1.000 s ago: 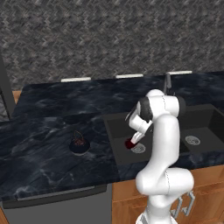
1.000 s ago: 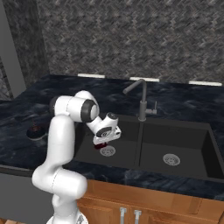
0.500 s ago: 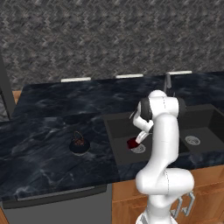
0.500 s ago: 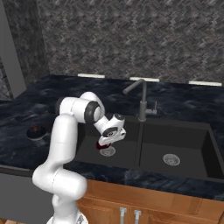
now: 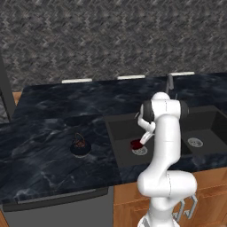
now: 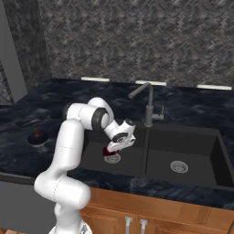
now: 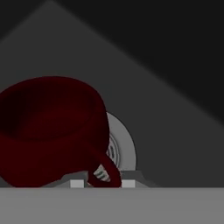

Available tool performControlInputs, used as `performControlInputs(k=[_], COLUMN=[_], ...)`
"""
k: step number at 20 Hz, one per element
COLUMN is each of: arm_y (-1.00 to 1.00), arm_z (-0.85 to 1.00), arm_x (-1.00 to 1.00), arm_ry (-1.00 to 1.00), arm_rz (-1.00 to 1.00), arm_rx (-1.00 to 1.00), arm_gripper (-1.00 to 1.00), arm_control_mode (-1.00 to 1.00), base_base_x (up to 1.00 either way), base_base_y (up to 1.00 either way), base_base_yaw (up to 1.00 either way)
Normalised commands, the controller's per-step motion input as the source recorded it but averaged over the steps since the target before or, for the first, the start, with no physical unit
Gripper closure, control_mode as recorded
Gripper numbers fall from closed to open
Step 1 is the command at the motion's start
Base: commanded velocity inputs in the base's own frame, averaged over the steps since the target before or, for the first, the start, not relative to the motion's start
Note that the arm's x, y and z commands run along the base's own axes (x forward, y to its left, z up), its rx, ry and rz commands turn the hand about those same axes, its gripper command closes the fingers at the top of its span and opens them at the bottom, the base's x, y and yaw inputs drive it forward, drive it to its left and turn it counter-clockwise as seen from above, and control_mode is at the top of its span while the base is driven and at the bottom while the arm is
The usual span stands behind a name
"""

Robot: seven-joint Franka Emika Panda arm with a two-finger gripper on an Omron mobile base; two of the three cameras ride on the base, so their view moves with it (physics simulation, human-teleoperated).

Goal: Place the mug in the left basin and the teapot in the right basin of the sink.

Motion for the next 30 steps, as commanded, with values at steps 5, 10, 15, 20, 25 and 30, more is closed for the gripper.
performControlInputs(k=[5, 10, 15, 20, 25, 30], arm_y=[0.26, 0.27, 0.34, 0.39, 0.30, 0.21], arm_z=[-0.59, -0.62, -0.56, -0.48, -0.29, -0.21], arm_x=[-0.16, -0.19, -0.25, -0.33, -0.36, -0.45], arm_ry=[0.00, 0.00, 0.00, 0.00, 0.00, 0.00], arm_rz=[0.00, 0.00, 0.00, 0.00, 0.00, 0.00], arm_rx=[0.00, 0.00, 0.00, -0.01, 0.00, -0.01], arm_gripper=[1.00, 1.00, -1.00, -1.00, -1.00, -1.00], arm_control_mode=[-1.00, -1.00, -1.00, -1.00, -1.00, -1.00], base_base_x=[0.00, 0.00, 0.00, 0.00, 0.00, 0.00], base_base_y=[0.00, 0.00, 0.00, 0.00, 0.00, 0.00], base_base_yaw=[0.00, 0.00, 0.00, 0.00, 0.00, 0.00])
